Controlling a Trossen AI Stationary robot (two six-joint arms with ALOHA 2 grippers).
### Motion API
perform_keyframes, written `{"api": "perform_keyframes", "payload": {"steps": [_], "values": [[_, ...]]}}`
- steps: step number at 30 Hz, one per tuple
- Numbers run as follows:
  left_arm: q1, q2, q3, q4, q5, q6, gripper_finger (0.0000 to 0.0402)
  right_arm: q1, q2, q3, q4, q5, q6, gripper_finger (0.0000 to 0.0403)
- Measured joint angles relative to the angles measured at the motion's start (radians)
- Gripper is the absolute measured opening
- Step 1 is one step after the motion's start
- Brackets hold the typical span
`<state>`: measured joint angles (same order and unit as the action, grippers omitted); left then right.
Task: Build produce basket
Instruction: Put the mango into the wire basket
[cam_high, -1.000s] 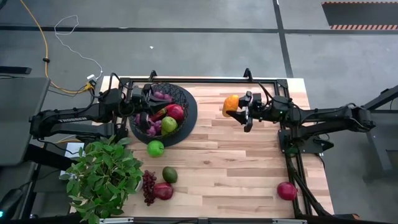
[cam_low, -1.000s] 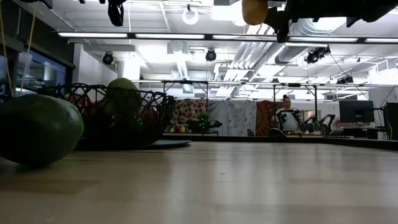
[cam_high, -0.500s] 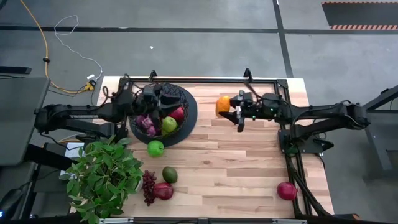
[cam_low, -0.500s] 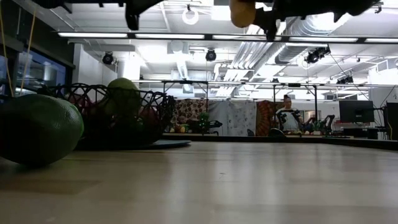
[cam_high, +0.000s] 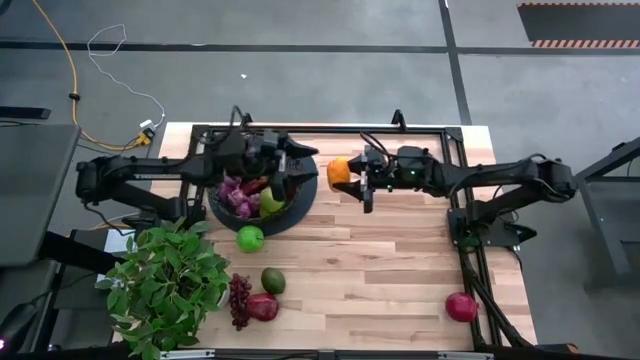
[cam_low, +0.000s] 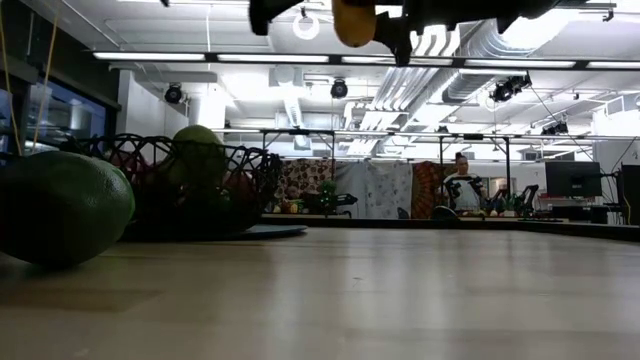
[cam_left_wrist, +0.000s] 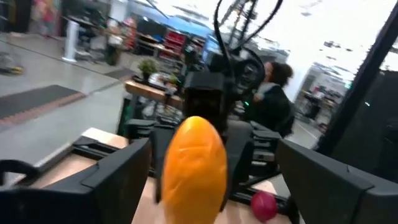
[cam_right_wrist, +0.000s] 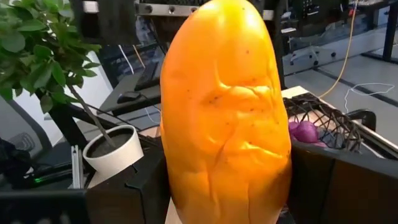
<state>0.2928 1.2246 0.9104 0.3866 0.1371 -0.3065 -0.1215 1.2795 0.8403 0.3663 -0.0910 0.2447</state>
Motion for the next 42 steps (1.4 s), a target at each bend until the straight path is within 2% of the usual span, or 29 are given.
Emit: {"api": "perform_keyframes", "payload": {"steps": [4,10,20,26,29,33,37,42], "values": [[-0.018,0.075,0.036,-0.003,0.004,0.024,0.0337,0.000,0.036,0.035,0.004,-0.027,0.000,0.0219],[-0.034,0.116,0.048,0.005,-0.078,0.074,0.0337,0.015,0.051,0.064,-0.010,-0.038,-0.019,0.0219],[-0.070,0.118,0.048,0.010,-0.019,0.100,0.0337,0.031,0.051,0.064,0.010,-0.013,-0.037,0.0219],[-0.114,0.174,0.048,0.152,-0.119,0.142,0.0337,0.032,0.051,0.064,0.005,-0.019,-0.044,0.0219],[-0.118,0.192,0.048,0.159,-0.176,0.143,0.0337,0.031,0.051,0.063,0.004,-0.017,-0.044,0.0219],[-0.120,0.200,0.048,0.164,-0.171,0.145,0.0336,0.031,0.051,0.063,0.003,-0.018,-0.043,0.0219],[-0.126,0.201,0.048,0.174,-0.169,0.185,0.0318,0.031,0.051,0.063,-0.001,-0.023,-0.044,0.0219],[-0.130,0.201,0.048,0.181,-0.179,0.235,0.0259,0.031,0.051,0.062,-0.005,-0.023,-0.044,0.0219]]}}
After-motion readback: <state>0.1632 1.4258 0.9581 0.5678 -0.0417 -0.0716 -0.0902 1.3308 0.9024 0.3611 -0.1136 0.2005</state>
